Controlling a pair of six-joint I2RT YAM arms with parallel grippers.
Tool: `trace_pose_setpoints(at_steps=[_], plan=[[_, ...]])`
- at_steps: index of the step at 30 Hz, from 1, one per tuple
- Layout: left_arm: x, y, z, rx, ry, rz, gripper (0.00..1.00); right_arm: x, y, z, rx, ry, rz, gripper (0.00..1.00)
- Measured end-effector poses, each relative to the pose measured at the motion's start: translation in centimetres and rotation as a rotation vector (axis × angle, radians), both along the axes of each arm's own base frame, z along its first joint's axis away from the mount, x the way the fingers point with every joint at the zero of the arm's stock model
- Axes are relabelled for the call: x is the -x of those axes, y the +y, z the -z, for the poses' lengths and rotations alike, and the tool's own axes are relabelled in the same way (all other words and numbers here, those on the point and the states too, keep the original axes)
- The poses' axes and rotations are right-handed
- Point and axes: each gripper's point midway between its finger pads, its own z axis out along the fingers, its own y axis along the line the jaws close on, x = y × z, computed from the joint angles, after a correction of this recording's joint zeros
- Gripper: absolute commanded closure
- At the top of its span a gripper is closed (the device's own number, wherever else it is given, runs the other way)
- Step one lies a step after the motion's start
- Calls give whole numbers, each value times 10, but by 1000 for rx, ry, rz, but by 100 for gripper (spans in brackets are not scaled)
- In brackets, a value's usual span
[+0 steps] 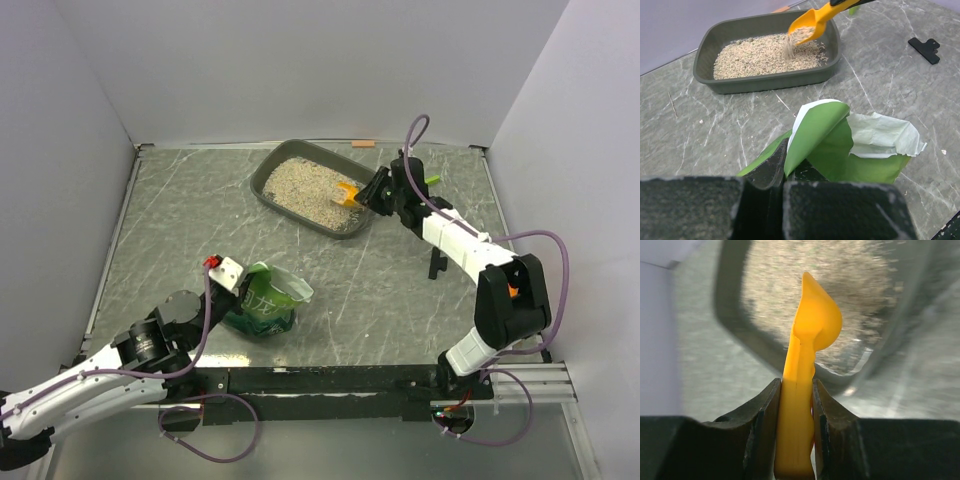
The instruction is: Fill the litter box with clean litter
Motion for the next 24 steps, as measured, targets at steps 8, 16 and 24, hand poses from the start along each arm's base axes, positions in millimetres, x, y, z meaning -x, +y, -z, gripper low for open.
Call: trace_pose_setpoints(at_steps=[8, 16, 24], plan=[[-1, -1, 1, -4, 2, -4, 99, 20, -35, 6, 284, 23, -28, 100], [-2, -2, 2, -8, 4, -7, 99, 27, -7, -41, 587, -154, -171, 100], [-3, -2, 2, -9, 5, -8, 99, 56, 19, -75, 734, -279, -267, 100]])
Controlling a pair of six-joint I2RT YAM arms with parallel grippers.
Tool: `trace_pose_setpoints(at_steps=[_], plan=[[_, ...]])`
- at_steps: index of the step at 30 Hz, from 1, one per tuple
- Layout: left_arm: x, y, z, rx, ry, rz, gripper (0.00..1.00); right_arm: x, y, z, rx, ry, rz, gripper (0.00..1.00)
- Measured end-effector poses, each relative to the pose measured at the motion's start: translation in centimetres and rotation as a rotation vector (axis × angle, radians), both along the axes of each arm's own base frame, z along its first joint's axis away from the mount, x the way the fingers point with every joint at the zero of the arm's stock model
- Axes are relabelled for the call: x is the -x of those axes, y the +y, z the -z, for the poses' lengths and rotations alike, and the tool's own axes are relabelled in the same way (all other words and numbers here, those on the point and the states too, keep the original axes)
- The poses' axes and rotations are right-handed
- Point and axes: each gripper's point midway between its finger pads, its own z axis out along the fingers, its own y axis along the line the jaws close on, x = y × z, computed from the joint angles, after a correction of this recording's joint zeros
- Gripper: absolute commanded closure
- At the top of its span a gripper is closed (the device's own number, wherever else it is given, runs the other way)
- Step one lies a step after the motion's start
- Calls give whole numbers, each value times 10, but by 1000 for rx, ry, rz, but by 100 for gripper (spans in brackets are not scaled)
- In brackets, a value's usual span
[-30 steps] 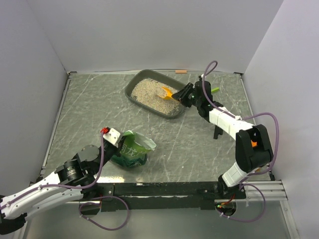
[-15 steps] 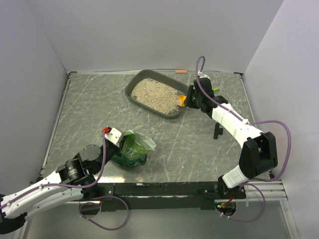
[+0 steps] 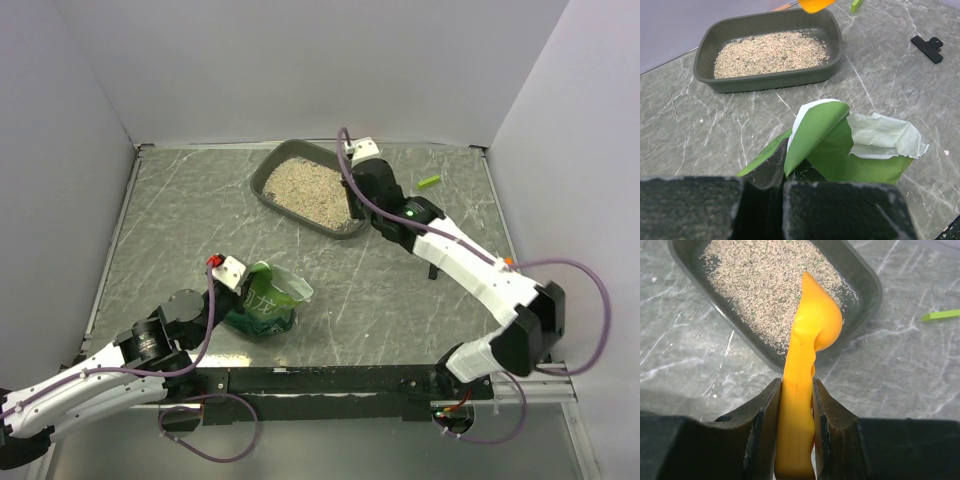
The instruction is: Fill the litter box with clean litter
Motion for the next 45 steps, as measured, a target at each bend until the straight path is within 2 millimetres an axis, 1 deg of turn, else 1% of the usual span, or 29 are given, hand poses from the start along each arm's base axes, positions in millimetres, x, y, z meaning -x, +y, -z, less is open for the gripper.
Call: trace_pose_setpoints(at_steps=[2, 5, 9, 11, 14, 18, 22, 26, 30, 34, 37, 45], plan=[[0, 0, 0, 0, 0, 0, 99, 12, -6, -14, -8, -22, -8, 100], [0, 0, 0, 0, 0, 0, 99, 34, -16, -43, -44, -72, -18, 100], [0, 0, 0, 1, 0, 0, 99, 69, -28, -80, -139, -116, -61, 100], [0, 0, -1, 2, -1, 0, 99, 88, -32, -91, -196, -110, -96, 100], [0, 0, -1, 4, -2, 0, 99, 116, -32, -98, -269, -77, -162, 100], [0, 0, -1, 4, -2, 0, 99, 153, -22, -99, -370, 17, -278, 100], [0, 0, -1, 4, -2, 0, 99, 185, -8, -92, -454, 139, -387, 100], [0, 0, -1, 4, -2, 0, 99, 210, 1, -84, -502, 253, -462, 100], [0, 0, -1, 4, -2, 0, 99, 226, 8, -78, -528, 334, -521, 100], [0, 0, -1, 4, -2, 0, 99, 234, 13, -77, -543, 375, -560, 100], [0, 1, -1, 4, -2, 0, 99, 236, 18, -73, -547, 408, -576, 100], [2, 3, -4, 14, -8, 1, 99, 228, 31, -44, -520, 517, -563, 100]])
